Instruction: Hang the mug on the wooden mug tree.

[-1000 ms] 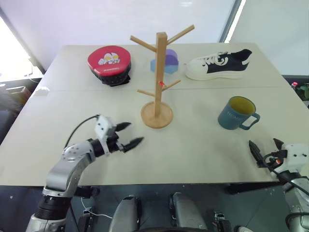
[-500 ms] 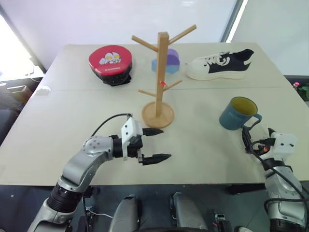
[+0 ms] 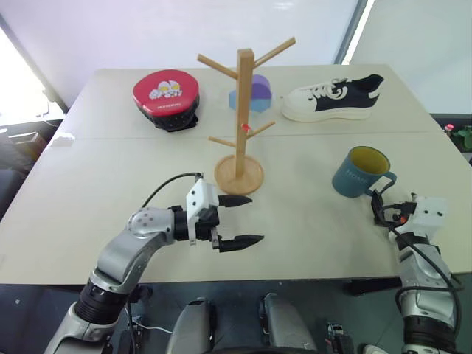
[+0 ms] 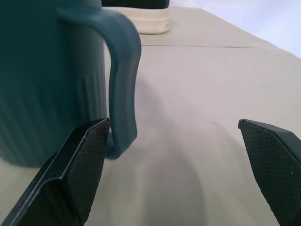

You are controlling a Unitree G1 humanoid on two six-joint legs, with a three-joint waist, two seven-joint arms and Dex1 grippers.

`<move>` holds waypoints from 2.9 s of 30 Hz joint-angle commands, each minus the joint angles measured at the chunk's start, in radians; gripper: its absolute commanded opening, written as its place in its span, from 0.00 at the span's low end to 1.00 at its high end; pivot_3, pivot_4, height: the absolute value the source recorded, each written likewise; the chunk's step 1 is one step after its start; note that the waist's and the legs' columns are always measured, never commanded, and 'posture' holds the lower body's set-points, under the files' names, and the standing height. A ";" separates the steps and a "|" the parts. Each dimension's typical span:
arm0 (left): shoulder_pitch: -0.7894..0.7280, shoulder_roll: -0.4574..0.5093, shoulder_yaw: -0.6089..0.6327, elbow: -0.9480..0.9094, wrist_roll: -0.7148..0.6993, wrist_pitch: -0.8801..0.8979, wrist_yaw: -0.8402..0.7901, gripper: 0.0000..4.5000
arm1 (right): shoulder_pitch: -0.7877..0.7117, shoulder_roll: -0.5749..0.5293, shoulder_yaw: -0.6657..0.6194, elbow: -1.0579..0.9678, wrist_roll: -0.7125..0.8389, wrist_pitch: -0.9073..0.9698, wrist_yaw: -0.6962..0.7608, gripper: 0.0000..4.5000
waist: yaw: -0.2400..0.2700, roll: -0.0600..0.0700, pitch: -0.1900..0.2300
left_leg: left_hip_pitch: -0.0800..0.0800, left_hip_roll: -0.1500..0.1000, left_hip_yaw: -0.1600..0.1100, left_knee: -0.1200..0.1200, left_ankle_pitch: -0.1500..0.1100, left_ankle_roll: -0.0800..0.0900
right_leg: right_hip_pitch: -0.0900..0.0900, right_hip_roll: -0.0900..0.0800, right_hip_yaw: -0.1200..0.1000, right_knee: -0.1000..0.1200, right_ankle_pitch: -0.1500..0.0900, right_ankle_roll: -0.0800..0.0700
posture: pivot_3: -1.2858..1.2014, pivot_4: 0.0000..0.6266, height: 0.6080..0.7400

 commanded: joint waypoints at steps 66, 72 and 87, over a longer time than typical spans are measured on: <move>-0.102 0.242 0.432 0.070 -0.232 0.062 -0.008 1.00 | -0.622 -0.117 0.723 -0.753 -0.448 0.742 0.345 0.01 | -0.001 -0.003 0.003 | -0.015 -0.001 -0.005 0.000 0.001 -0.002 | -0.015 -0.005 -0.007 0.002 0.004 0.002 | 0.52 0.24 0.96; -0.106 0.270 0.470 0.030 -0.324 0.132 -0.012 1.00 | -0.654 -0.107 0.756 -0.728 -0.491 0.795 0.331 0.01 | -0.001 -0.003 0.003 | -0.015 -0.001 -0.005 0.000 0.001 -0.002 | -0.016 -0.004 -0.007 0.003 0.004 0.002 | 0.52 0.24 0.96; -0.129 0.277 0.488 0.014 -0.374 0.156 0.015 1.00 | -0.683 -0.082 0.778 -0.688 -0.535 0.826 0.313 0.23 | -0.001 -0.004 0.003 | -0.015 -0.001 -0.005 0.000 0.002 -0.003 | -0.016 -0.002 -0.007 0.004 0.004 0.002 | 0.52 0.24 0.96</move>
